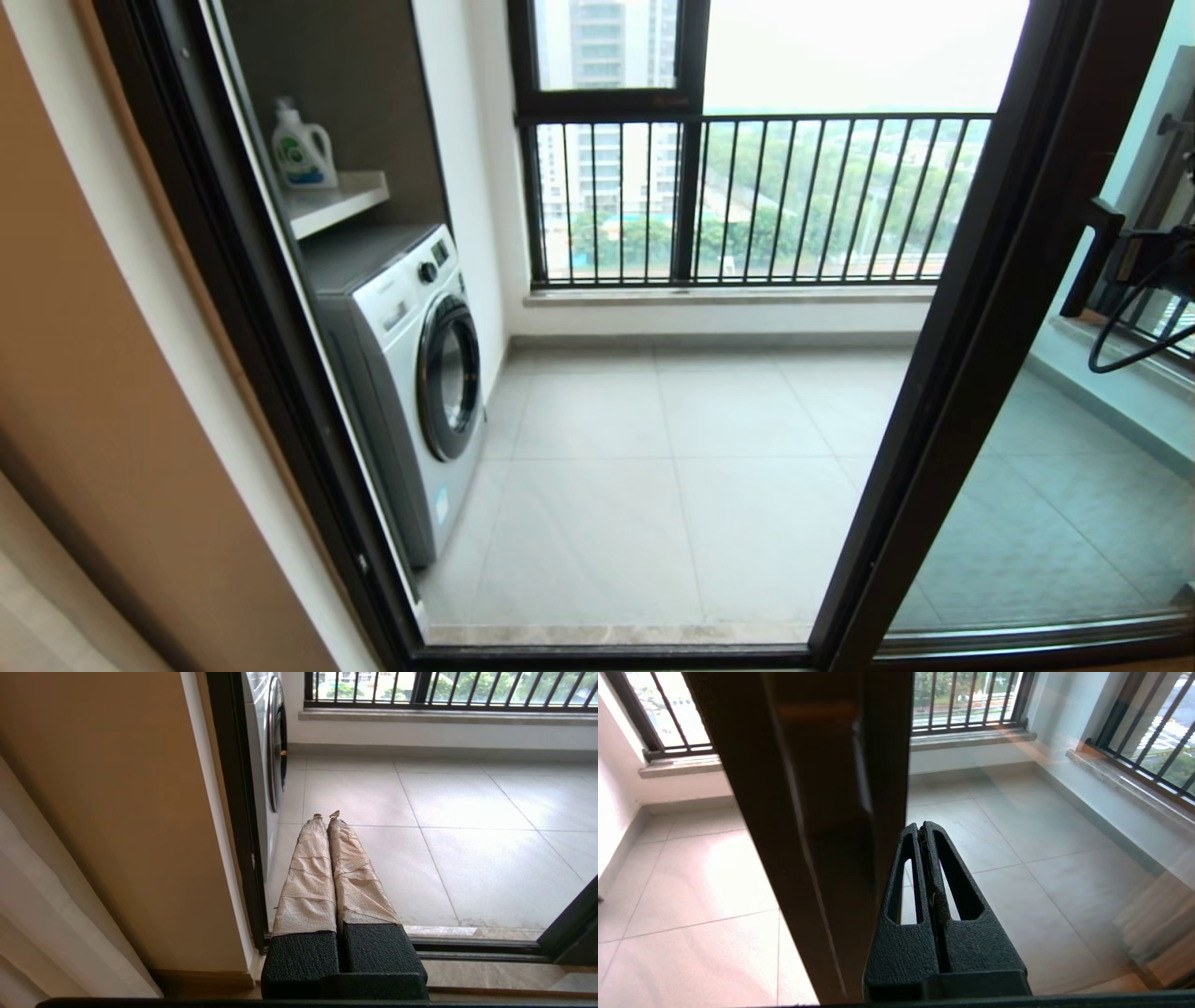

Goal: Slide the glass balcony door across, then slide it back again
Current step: Close the slid door

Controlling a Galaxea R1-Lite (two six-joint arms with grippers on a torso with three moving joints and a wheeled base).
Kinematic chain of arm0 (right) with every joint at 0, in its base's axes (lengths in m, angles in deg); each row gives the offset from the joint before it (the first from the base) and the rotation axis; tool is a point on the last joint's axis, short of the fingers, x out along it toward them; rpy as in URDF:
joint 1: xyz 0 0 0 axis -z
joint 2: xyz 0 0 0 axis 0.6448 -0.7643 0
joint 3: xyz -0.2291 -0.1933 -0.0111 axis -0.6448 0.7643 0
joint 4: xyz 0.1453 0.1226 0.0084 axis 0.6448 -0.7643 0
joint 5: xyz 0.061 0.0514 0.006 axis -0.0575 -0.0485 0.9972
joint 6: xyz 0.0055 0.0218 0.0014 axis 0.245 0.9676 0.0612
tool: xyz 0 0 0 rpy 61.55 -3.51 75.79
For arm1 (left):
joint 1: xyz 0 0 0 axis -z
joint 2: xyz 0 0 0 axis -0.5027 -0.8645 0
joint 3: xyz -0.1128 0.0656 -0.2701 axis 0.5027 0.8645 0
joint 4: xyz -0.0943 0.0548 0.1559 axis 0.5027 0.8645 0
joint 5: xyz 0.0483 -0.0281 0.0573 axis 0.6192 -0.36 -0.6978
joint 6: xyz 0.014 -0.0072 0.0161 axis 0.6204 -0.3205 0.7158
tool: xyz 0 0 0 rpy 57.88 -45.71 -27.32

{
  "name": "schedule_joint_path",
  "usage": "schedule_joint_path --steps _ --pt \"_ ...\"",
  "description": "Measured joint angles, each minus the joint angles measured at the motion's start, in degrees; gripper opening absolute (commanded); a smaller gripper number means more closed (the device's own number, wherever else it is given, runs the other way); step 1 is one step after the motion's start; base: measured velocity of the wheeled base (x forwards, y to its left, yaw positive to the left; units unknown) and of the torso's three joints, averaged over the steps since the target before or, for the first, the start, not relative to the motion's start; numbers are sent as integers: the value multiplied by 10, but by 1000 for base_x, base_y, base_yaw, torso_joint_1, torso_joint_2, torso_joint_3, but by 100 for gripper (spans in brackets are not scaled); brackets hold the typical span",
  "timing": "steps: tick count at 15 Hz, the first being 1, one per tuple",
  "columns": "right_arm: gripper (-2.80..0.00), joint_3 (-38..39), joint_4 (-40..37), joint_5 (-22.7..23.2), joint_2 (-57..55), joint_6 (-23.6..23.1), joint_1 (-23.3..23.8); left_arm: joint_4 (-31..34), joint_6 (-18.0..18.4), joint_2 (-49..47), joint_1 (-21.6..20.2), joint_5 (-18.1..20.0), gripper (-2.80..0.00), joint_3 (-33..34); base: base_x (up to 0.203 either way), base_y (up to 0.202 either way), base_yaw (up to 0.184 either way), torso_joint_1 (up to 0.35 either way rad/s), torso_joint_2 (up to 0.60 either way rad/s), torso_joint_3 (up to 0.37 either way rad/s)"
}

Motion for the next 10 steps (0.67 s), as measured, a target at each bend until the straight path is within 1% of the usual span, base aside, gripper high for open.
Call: schedule_joint_path --steps 4,6,10 --pt "-280 3 1 -4 0 1 -18 0 0 0 0 0 -280 0 0 0 0 0 0 0" --pt "-280 4 1 -16 0 2 -27 0 0 0 0 0 -280 0 0 0 0 0 0 0" --pt "-280 11 5 -24 1 2 -47 0 0 0 0 0 -280 0 0 0 0 0 0 0"
